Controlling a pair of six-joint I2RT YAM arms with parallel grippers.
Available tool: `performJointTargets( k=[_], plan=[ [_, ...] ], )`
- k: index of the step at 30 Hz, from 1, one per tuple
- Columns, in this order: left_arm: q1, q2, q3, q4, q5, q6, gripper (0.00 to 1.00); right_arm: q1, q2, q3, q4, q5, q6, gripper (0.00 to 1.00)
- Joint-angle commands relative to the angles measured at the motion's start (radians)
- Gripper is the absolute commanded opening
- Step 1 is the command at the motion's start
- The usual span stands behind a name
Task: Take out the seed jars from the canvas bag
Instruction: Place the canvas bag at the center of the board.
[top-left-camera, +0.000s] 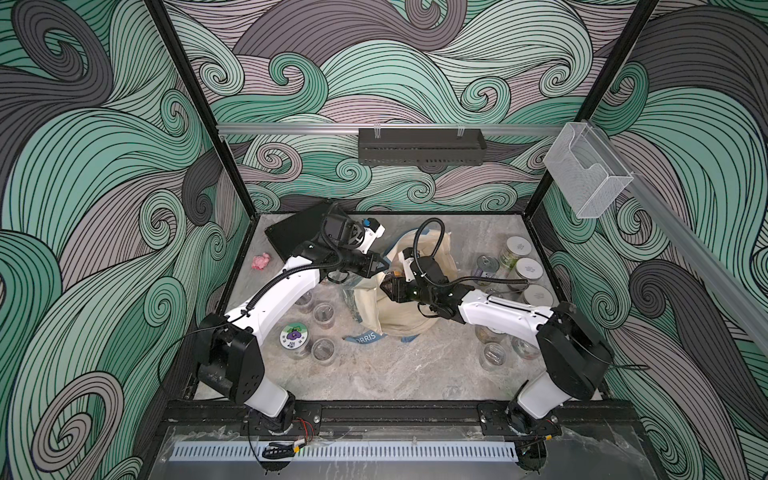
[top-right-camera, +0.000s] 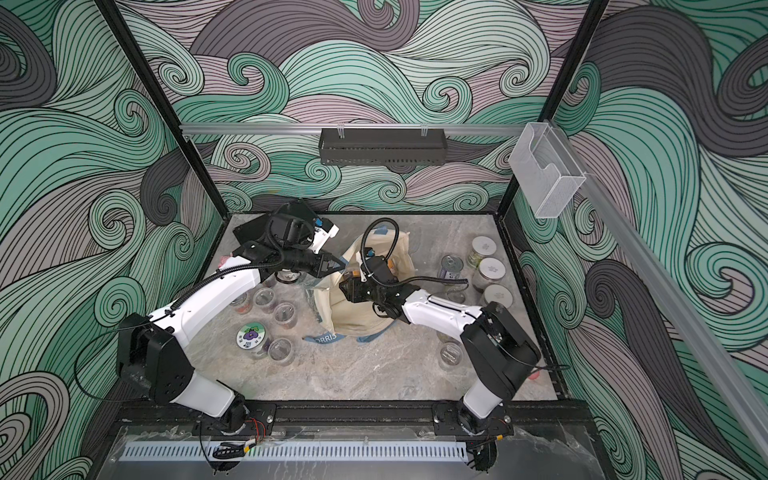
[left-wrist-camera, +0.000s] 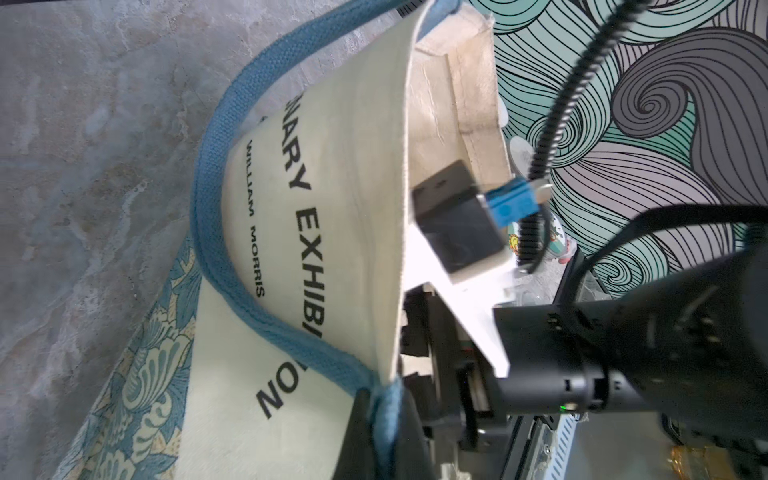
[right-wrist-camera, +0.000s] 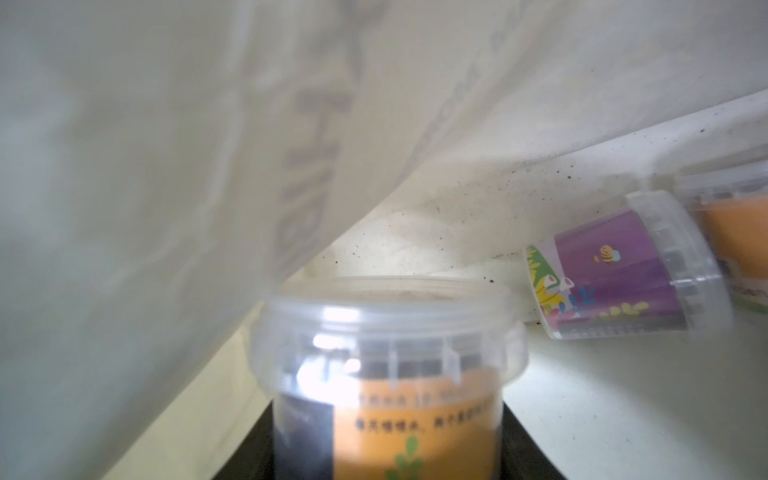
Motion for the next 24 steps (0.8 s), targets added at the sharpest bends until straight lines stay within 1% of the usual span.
performJointTargets(
  k=[1,7,8,12,13,14,15,16,17,18,20,22,23,24],
  plan=[
    [0.02,0.009,0.048,0.006,-0.04,-0.017,0.0,0.005,-0.071,-0.03,-0.041,0.04,-0.027,0.48],
    [0.077,0.027,0.109,-0.002,-0.129,-0.08,0.01,0.001,-0.216,-0.078,-0.096,0.077,-0.041,0.48],
    [0.087,0.038,0.129,-0.018,-0.137,-0.084,0.02,0.001,-0.239,-0.081,-0.103,0.079,-0.045,0.48],
    [0.132,0.124,0.235,-0.102,-0.188,-0.103,0.18,-0.002,-0.323,-0.079,-0.135,0.081,-0.059,0.48],
    [0.146,0.152,0.265,-0.121,-0.19,-0.112,0.22,-0.002,-0.341,-0.076,-0.142,0.077,-0.062,0.48],
    [0.159,0.176,0.294,-0.139,-0.19,-0.124,0.3,-0.002,-0.359,-0.075,-0.151,0.076,-0.068,0.48],
    [0.17,0.198,0.323,-0.157,-0.182,-0.131,0.4,-0.002,-0.374,-0.073,-0.157,0.073,-0.072,0.48],
    [0.182,0.217,0.356,-0.179,-0.15,-0.142,0.51,-0.004,-0.392,-0.07,-0.165,0.069,-0.077,0.48],
    [0.191,0.231,0.391,-0.21,-0.119,-0.157,0.6,-0.004,-0.407,-0.07,-0.172,0.063,-0.085,0.48],
    [0.193,0.236,0.421,-0.237,-0.096,-0.16,0.66,-0.005,-0.421,-0.069,-0.178,0.058,-0.092,0.48],
    [0.192,0.223,0.465,-0.291,-0.05,-0.171,0.79,-0.008,-0.443,-0.065,-0.199,0.034,-0.11,0.48],
    [0.19,0.174,0.454,-0.281,-0.013,-0.197,0.9,-0.011,-0.461,-0.06,-0.222,0.008,-0.129,0.48],
    [0.188,0.138,0.436,-0.268,-0.006,-0.213,0.97,-0.011,-0.471,-0.057,-0.233,-0.006,-0.141,0.48],
    [0.186,0.102,0.415,-0.252,-0.004,-0.225,0.98,-0.011,-0.48,-0.058,-0.239,-0.02,-0.152,0.48]
  ],
)
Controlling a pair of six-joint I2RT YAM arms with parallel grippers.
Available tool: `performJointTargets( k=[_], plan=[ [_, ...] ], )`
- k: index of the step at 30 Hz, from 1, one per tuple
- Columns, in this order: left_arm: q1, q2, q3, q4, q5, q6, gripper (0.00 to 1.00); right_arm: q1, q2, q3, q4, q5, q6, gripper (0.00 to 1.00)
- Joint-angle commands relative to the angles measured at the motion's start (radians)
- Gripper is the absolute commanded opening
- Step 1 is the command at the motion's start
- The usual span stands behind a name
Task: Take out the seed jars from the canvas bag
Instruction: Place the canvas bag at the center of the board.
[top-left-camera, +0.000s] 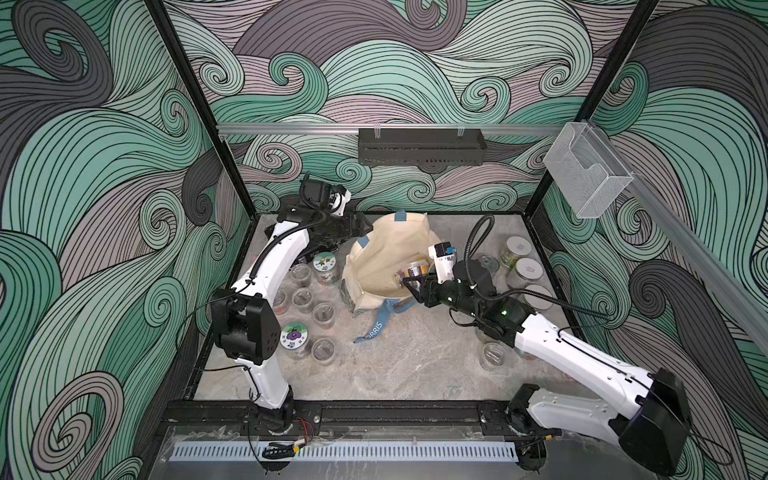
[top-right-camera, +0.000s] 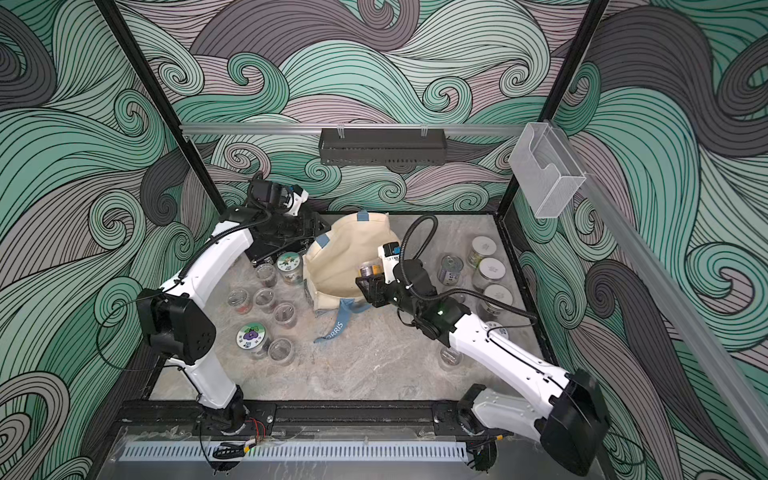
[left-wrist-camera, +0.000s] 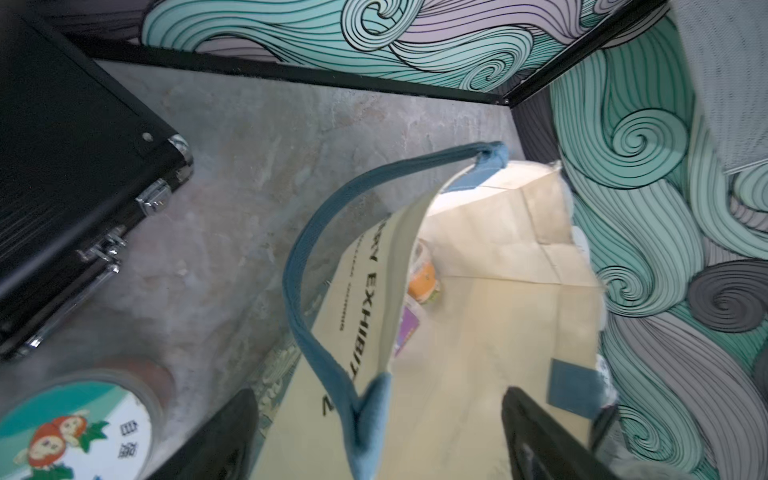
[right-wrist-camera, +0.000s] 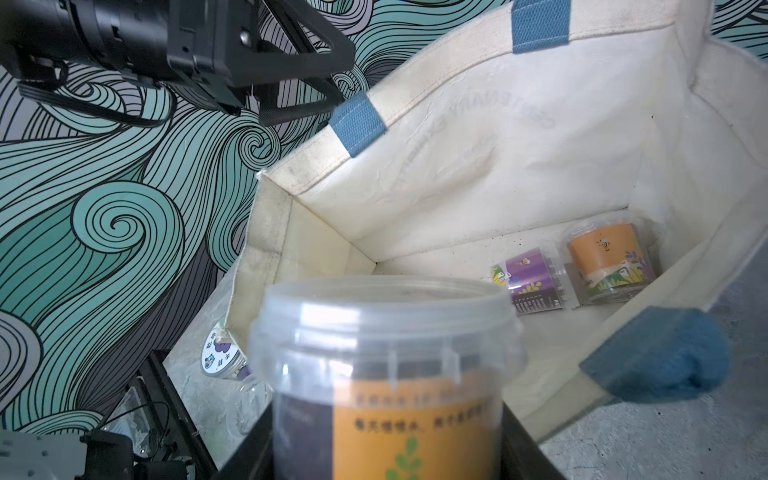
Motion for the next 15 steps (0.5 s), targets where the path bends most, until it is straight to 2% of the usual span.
performJointTargets(
  k=[1,4,7,11,15],
  plan=[
    [-0.013,-0.155,-0.029,-0.007,0.07,-0.063,0.98,-0.003,-0.036,0.021,-0.051,-0.055,-0.061,0.48],
    [-0.031,-0.296,-0.141,0.089,0.094,-0.105,0.99,-0.005,-0.069,0.027,-0.08,-0.095,-0.101,0.48],
    [-0.053,-0.391,-0.198,0.095,0.156,-0.126,0.99,-0.01,-0.086,0.044,-0.114,-0.151,-0.146,0.48],
    [-0.118,-0.428,-0.25,0.09,0.284,-0.149,0.98,-0.01,-0.098,0.061,-0.137,-0.233,-0.192,0.48],
    [-0.195,-0.413,-0.265,0.046,0.358,-0.147,0.98,-0.01,-0.112,0.07,-0.146,-0.288,-0.221,0.48]
  ],
)
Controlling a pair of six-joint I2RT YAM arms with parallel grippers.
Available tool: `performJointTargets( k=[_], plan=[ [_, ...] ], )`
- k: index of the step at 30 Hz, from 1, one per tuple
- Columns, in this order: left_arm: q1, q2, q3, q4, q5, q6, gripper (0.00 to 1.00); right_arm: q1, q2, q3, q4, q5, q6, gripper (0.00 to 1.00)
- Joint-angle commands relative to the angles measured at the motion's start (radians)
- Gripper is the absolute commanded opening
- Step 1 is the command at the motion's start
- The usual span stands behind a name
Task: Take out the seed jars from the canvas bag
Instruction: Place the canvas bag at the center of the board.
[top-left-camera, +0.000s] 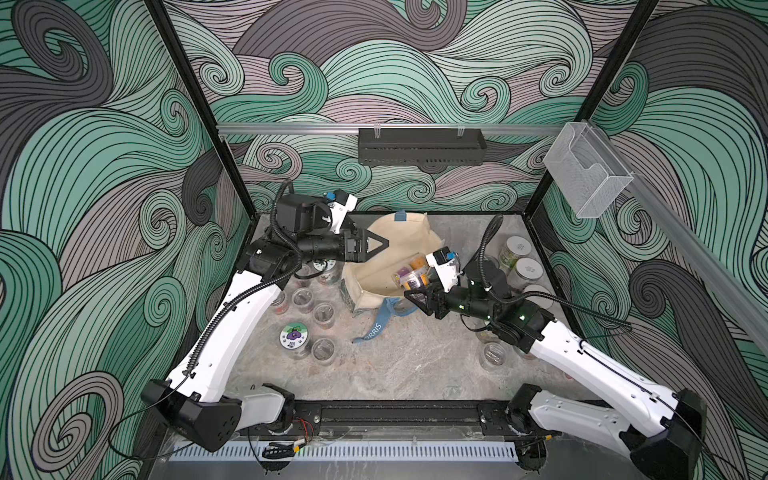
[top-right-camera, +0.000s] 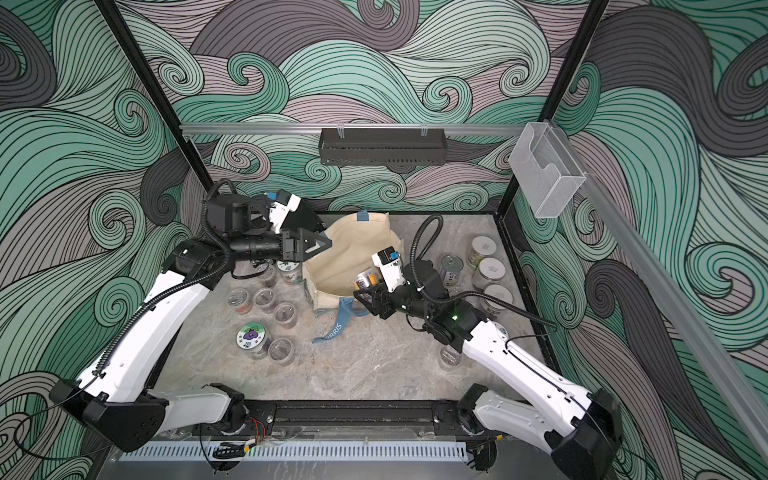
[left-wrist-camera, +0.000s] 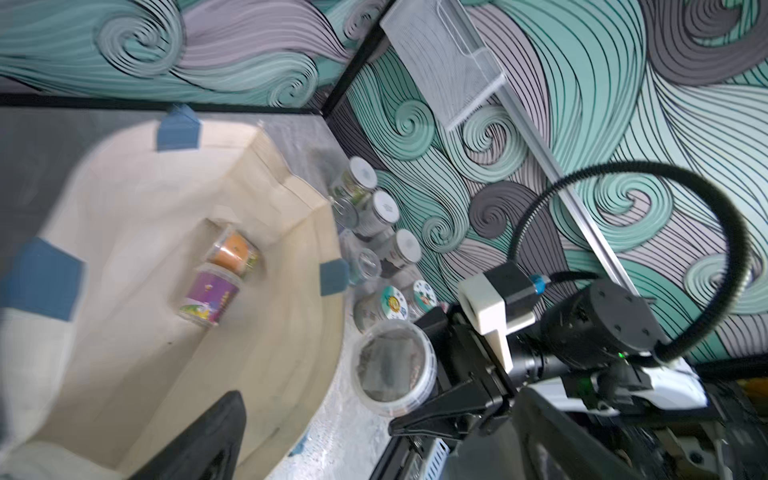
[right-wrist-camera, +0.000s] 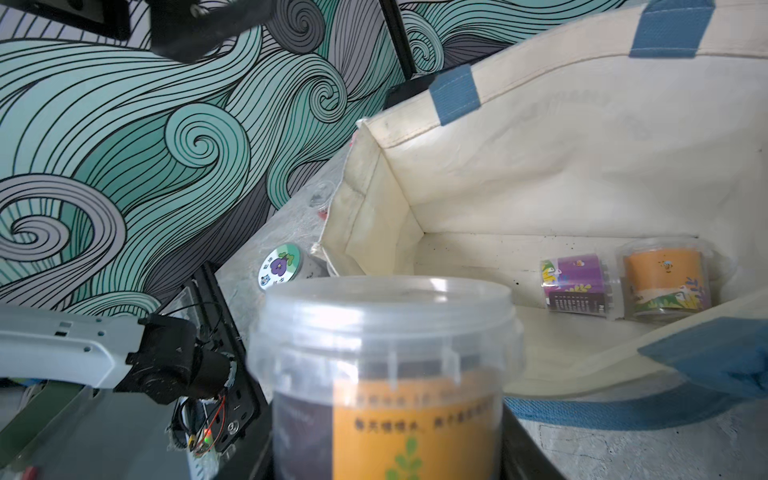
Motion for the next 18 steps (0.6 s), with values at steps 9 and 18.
performJointTargets(
  k=[9,18],
  plan=[
    [-0.152,0.108,-0.049,-0.012,0.188,-0.05,0.99,-0.004,-0.037,0.036,-0.032,-0.127,-0.07,0.49],
    [-0.215,0.18,-0.052,0.014,0.212,-0.067,0.92,-0.004,-0.043,0.031,-0.032,-0.125,-0.062,0.49]
  ],
)
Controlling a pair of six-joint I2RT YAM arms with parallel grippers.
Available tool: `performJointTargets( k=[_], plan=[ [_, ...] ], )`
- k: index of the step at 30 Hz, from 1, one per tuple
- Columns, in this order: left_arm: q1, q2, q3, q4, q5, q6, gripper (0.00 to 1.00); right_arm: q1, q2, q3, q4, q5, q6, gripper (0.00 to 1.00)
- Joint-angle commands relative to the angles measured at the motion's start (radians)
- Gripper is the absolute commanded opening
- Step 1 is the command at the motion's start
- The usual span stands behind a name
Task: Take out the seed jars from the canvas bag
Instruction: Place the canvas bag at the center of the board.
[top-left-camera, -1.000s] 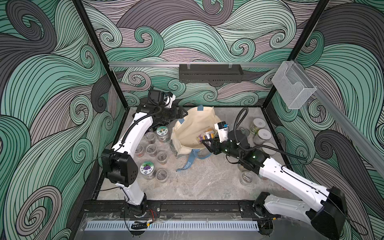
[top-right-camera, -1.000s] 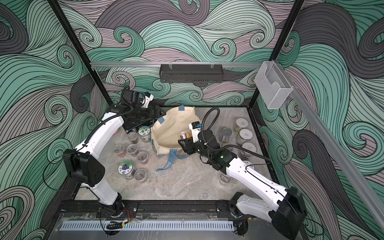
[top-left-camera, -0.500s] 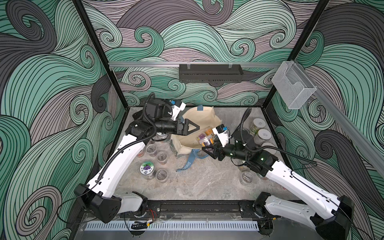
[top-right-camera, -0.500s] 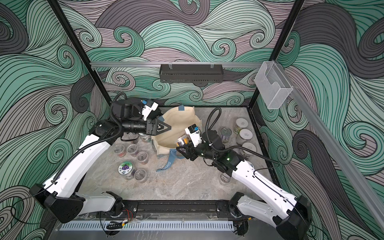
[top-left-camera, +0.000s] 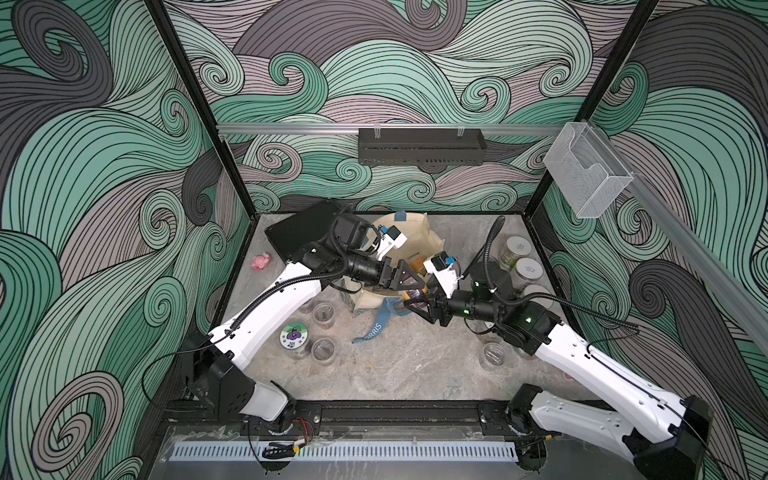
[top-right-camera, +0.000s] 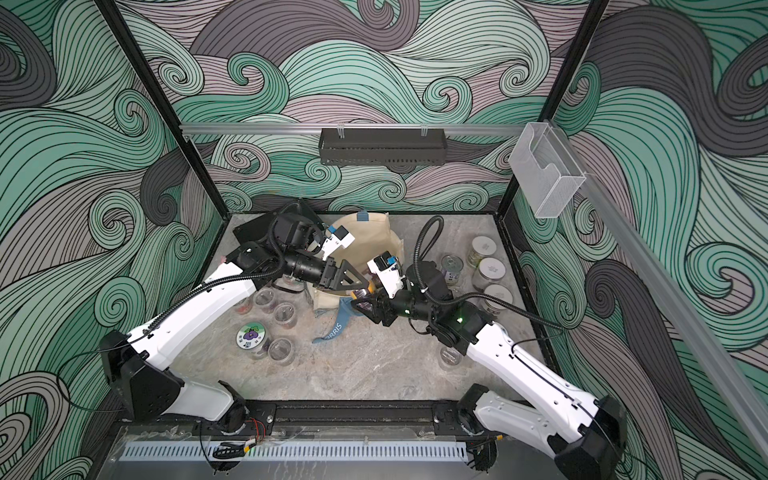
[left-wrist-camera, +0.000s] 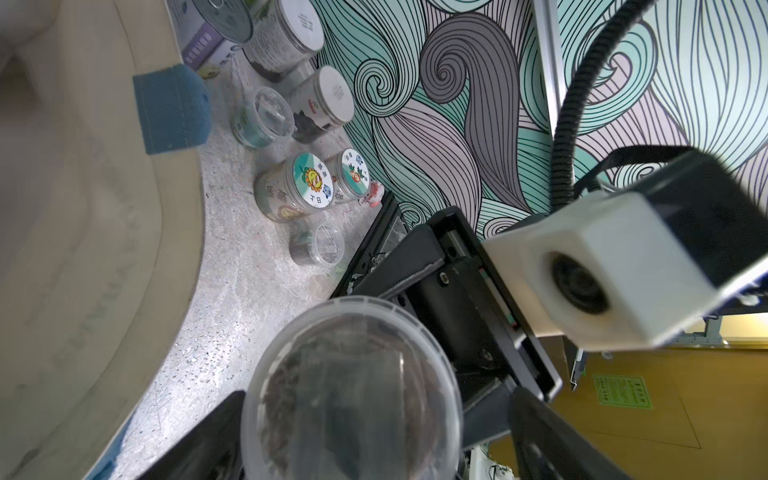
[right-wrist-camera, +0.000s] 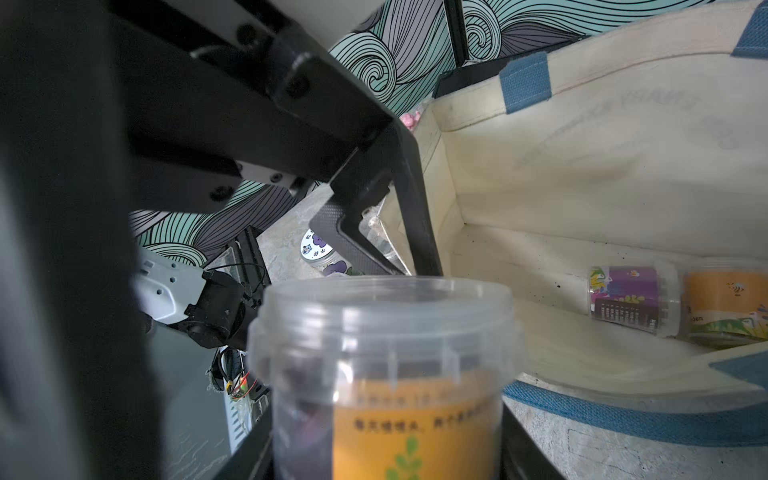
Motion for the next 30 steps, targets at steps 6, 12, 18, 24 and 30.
performJointTargets(
  k=[6,12,18,24,30],
  plan=[
    [-0.019,0.04,0.005,0.018,0.053,-0.017,0.81,-0.004,-0.011,0.02,0.012,-0.022,0.0,0.49],
    [-0.024,0.051,0.003,0.064,0.089,-0.055,0.61,-0.004,-0.005,0.011,0.022,-0.017,0.003,0.49],
    [-0.025,0.048,0.001,0.079,0.099,-0.063,0.48,-0.004,0.001,0.007,0.023,0.0,0.005,0.6],
    [-0.022,0.039,0.014,0.031,0.048,-0.023,0.48,-0.005,-0.026,-0.004,-0.013,0.096,0.005,0.9],
    [-0.018,0.019,0.015,-0.053,-0.075,0.035,0.48,-0.014,-0.121,-0.054,-0.067,0.245,0.027,0.99]
  ],
)
